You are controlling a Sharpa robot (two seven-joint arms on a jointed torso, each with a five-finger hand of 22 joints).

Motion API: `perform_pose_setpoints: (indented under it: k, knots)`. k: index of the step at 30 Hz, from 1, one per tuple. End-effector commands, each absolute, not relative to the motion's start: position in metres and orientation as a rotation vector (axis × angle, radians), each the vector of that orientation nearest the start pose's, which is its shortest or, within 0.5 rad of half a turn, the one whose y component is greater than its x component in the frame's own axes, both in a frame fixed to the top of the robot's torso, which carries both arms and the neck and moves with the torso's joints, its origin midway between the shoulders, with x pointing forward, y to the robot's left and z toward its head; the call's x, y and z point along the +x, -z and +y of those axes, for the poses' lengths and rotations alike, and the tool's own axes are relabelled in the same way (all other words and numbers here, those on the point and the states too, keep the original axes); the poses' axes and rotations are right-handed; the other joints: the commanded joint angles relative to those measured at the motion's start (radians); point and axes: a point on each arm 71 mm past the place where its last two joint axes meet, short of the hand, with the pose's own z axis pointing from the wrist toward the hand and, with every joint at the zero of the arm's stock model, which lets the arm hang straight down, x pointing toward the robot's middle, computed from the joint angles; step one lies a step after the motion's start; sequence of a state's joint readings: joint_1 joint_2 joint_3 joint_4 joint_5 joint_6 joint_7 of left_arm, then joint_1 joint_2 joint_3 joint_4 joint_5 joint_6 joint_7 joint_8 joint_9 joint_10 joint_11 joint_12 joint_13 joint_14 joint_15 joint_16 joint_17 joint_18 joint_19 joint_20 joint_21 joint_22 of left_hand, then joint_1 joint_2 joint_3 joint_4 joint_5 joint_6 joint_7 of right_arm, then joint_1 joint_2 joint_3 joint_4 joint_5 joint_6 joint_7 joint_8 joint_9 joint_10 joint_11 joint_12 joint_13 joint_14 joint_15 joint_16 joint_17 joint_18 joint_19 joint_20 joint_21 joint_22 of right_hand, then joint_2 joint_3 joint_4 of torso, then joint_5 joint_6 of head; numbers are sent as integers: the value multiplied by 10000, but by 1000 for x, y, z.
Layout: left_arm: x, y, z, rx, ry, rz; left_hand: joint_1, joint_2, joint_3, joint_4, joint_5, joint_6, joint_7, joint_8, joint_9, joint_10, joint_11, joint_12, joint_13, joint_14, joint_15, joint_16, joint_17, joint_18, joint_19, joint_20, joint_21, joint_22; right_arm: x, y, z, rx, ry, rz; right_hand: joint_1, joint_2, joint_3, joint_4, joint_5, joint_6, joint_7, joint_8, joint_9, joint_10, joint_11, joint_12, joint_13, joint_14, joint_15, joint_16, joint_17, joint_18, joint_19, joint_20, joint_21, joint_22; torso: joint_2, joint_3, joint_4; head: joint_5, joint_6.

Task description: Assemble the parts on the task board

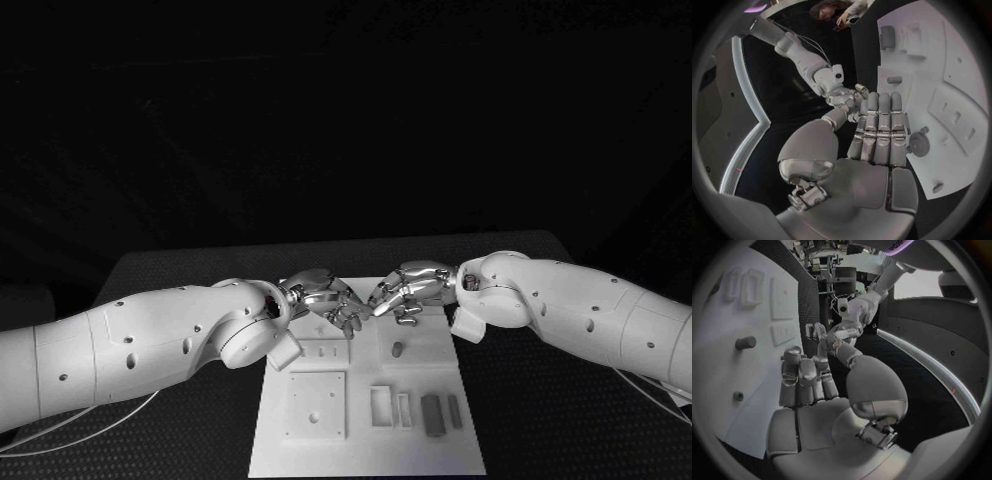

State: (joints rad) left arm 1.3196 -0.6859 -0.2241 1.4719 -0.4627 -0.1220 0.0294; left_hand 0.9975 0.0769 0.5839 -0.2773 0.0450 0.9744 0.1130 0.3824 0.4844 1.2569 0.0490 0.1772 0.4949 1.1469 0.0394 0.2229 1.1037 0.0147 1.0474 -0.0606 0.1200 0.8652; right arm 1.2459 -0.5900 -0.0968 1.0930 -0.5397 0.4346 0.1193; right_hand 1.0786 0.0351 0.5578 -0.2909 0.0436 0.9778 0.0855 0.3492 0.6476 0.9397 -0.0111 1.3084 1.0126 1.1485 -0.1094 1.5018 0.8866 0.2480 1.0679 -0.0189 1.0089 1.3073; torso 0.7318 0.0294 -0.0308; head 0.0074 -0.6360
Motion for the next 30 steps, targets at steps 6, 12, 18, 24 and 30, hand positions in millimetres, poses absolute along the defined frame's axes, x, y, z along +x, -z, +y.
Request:
perform_pose_setpoints:
  k: [6,12,18,24,30]
  knots:
    - [480,206,133,-5679,12990,20742,-887,-828,-513,237,51,-406,275,-263,-38,-312,197,-268,-121,58,12,-98,49,-64,-93,11,-70,93,527,225,-165,3631,-14548,22991,-10,87,74,-16,70,201,117,32,40,-84,18,-16,11,-51,-18,41,14,138,-77,23,-64,155,6,3,-5,-39,-26]
    - [481,208,140,-5830,12654,20826,-1637,-1492,-1178,348,52,-824,488,-516,-120,-639,376,-467,-187,4,19,-148,69,-48,-168,20,-134,116,528,225,-168,3652,-14558,23059,-4,92,77,-19,70,202,116,35,50,-85,17,-15,12,-52,-18,43,16,138,-75,23,-63,155,11,3,4,-57,-47]
    - [481,208,140,-5843,12584,20933,-2116,-1550,-1395,577,54,-925,528,-578,-131,-758,421,-526,-186,-9,19,-183,84,-29,-194,25,-196,111,527,226,-167,3589,-14610,23183,7,90,79,-25,70,204,114,39,64,-84,16,-12,14,-52,-17,48,19,138,-73,22,-61,157,14,4,1,-60,-75]
    - [480,209,138,-5868,12478,21004,-2350,-1491,-1434,739,54,-887,505,-561,-114,-743,404,-509,-160,-5,15,-199,101,-14,-185,22,-228,115,526,226,-165,3477,-14693,23374,16,88,80,-26,70,205,113,41,74,-83,15,-10,16,-52,-18,51,22,138,-71,22,-60,158,14,10,-4,-37,-105]
    - [480,208,136,-5807,12445,20949,-2221,-1324,-1354,662,55,-845,481,-538,-95,-721,387,-488,-133,3,7,-204,120,-3,-178,18,-244,128,524,226,-162,3310,-14680,23580,18,86,80,-26,69,204,113,42,79,-83,15,-10,16,-52,-18,53,23,138,-71,21,-59,159,3,5,-2,-40,-119]
